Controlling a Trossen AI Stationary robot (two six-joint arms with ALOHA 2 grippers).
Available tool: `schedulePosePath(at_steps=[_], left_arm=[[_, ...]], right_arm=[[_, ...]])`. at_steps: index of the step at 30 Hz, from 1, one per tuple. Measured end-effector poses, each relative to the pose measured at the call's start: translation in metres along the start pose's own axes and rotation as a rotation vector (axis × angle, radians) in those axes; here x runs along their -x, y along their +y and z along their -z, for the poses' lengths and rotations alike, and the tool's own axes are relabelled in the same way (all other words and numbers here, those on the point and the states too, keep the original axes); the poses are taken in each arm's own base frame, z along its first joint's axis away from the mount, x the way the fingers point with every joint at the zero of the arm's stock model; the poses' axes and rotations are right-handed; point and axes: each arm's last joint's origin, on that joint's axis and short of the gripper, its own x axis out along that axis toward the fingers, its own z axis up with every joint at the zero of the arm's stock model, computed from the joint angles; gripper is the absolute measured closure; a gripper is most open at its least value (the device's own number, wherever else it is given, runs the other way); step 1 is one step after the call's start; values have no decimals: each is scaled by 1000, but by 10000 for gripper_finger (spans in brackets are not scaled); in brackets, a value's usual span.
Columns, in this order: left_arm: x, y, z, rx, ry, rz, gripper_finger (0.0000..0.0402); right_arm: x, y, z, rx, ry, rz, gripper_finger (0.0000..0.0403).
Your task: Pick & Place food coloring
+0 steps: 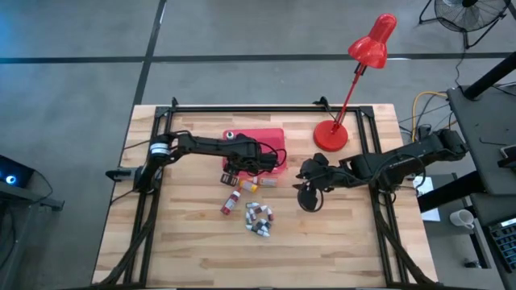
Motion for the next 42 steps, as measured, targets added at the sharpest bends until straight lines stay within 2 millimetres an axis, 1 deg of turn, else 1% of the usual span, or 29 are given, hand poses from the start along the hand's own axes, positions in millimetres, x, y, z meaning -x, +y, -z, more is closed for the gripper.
schedulePosePath(at_steps=[7, 12, 17, 22, 24, 26, 31, 33, 35, 38, 42], left_arm=[[0, 0, 0, 10, 12, -39, 232], [6, -4, 0, 11, 4, -72, 228], [21, -10, -3, 21, -42, -90, 227], [43, -15, -6, 45, -116, -93, 227], [54, -16, -4, 71, -143, -67, 227], [64, -19, -1, 118, -173, -2, 227], [81, -26, 7, 354, -231, 237, 227], [81, -30, 9, 447, -221, 304, 227], [77, -35, 10, 518, -199, 317, 227], [62, -44, 6, 606, -185, 333, 227], [37, -57, -3, 733, -158, 354, 227]], right_arm=[[0, 0, 0, 7, -14, 19, 234], [0, -1, -1, 14, -17, 20, 234], [0, 0, -1, 26, -20, 18, 234], [0, 1, -3, 25, -42, 3, 234], [0, 2, -4, 27, -46, -1, 234], [0, 2, -3, 27, -44, -3, 234], [0, 2, -3, 20, -43, -3, 234], [0, 2, -3, 20, -43, -3, 234], [0, 2, -3, 20, -41, -2, 234], [-1, 1, -3, 20, -40, -1, 234], [-1, 1, -2, 19, -38, 1, 234]])
